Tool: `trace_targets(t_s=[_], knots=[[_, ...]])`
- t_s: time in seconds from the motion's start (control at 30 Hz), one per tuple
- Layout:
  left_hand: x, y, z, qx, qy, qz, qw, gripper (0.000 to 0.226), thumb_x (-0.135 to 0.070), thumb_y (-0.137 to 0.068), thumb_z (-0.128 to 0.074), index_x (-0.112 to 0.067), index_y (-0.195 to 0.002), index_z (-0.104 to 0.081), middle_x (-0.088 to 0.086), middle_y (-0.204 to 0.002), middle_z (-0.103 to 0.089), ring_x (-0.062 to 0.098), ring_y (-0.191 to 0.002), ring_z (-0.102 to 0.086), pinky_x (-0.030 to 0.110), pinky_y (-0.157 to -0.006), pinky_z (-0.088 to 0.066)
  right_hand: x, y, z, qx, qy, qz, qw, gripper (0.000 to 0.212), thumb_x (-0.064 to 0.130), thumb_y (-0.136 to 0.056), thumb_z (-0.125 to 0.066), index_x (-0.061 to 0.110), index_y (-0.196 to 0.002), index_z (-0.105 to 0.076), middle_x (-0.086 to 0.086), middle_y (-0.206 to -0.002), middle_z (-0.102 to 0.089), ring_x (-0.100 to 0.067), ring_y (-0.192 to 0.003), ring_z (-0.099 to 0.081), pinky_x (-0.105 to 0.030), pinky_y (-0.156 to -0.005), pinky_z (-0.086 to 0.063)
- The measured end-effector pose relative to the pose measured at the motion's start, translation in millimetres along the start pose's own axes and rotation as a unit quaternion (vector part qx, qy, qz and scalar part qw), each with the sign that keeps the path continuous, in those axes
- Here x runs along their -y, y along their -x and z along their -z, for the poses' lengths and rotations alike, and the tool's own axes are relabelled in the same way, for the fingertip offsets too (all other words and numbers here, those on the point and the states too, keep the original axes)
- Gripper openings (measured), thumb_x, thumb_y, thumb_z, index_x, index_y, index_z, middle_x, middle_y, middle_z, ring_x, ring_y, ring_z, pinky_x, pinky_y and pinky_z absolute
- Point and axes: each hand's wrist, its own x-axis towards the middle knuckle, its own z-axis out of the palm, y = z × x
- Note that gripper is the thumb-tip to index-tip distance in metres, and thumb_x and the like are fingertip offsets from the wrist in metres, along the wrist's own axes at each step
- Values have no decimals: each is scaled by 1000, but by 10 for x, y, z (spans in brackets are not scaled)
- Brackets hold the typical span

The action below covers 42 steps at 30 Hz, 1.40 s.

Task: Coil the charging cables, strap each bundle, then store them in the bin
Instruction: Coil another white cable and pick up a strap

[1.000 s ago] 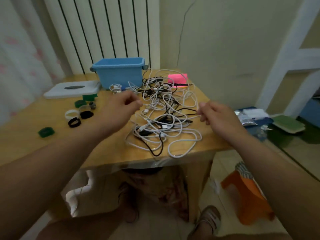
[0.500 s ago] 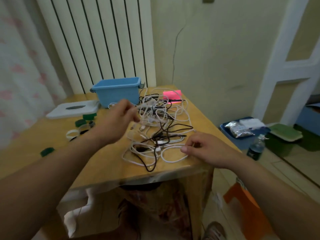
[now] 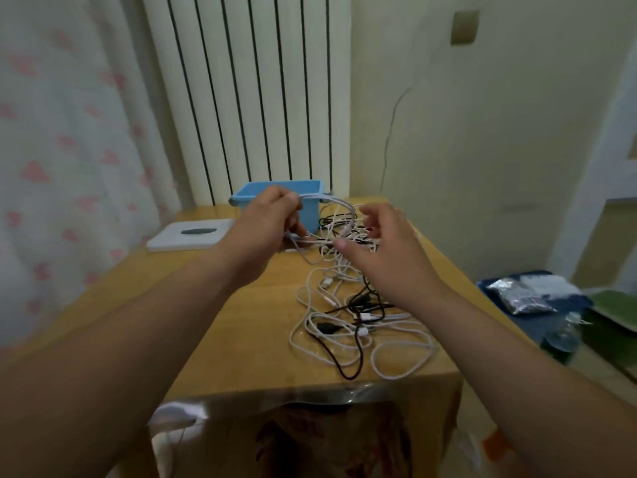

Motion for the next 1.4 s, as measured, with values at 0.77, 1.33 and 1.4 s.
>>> trace_targets(t_s=[0.77,1.33,1.4], knots=[[865,-169,916,-171,79,69,980,27,-40,-111,-55,-15,-105,-64,-4,-65,-46,13,-55,-41,42,-64,-43,-226,-438,268,-59,-227,-229,945,41,46,-100,-68,20,-69,-63,4,-54,-46,-13,-46,-46,-35,-64,-43],[761,20,541,124,-314,35,941,30,-32,-112,-50,-14,-102,-71,4,-105,-69,26,-103,-66,39,-89,-53,-2,-333,399,66,-138,-187,970,25,26,-105,-63,8,-89,-68,0,-58,-55,-17,-49,-55,-48,-77,-50],[807,80,514,141,-312,54,938,44,-42,-115,-41,-12,-108,-73,4,-111,-72,25,-107,-67,40,-96,-53,-40,-273,459,91,-128,-185,970,26,27,-105,-63,7,-89,-68,-2,-60,-55,-19,-52,-55,-48,-77,-49]])
